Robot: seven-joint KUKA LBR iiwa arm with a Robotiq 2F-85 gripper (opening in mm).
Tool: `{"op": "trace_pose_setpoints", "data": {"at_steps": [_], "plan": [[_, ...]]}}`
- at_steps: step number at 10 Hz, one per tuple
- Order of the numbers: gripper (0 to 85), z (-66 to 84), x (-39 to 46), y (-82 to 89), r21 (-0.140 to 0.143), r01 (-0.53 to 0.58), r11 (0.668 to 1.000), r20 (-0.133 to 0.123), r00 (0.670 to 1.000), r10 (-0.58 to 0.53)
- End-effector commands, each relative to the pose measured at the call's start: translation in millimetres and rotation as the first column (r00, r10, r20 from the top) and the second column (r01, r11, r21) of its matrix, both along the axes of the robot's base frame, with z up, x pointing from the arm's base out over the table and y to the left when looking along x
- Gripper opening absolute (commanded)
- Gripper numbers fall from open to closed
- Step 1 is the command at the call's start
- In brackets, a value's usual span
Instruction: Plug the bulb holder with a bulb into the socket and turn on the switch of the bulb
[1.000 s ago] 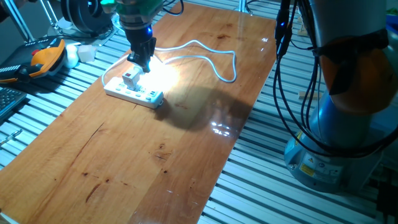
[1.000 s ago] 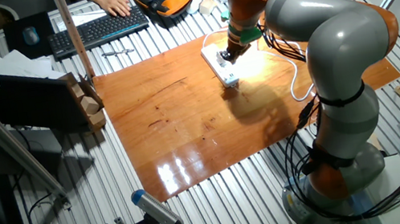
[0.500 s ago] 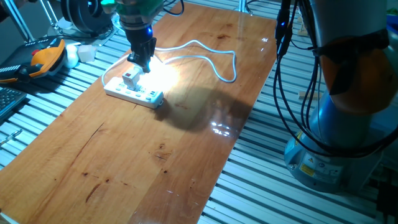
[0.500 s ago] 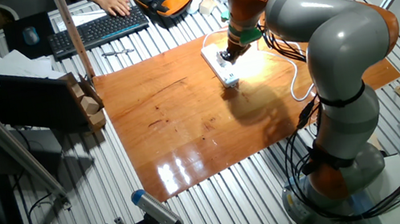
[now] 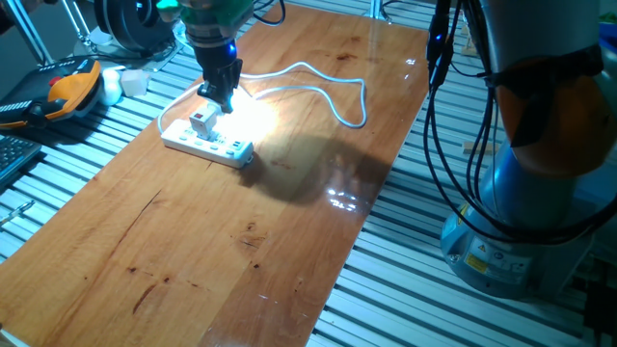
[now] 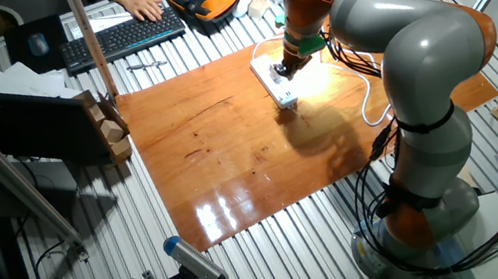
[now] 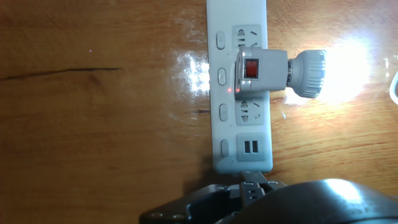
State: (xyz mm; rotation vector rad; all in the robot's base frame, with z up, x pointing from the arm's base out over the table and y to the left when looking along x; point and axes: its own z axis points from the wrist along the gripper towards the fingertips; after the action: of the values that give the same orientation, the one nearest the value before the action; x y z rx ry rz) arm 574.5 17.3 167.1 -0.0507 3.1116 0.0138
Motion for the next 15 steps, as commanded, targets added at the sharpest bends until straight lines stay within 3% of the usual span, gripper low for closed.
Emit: {"op": "trace_pose_setpoints", "data": {"at_steps": [1,15], "plan": [[0.0,-0.2,0.1,0.0,0.001,0.0,1.0,0.0,1.0,0.0],[0.0,-6.5,4.5,-2.0,0.001,-0.002,1.0,0.005,1.0,0.002]]}}
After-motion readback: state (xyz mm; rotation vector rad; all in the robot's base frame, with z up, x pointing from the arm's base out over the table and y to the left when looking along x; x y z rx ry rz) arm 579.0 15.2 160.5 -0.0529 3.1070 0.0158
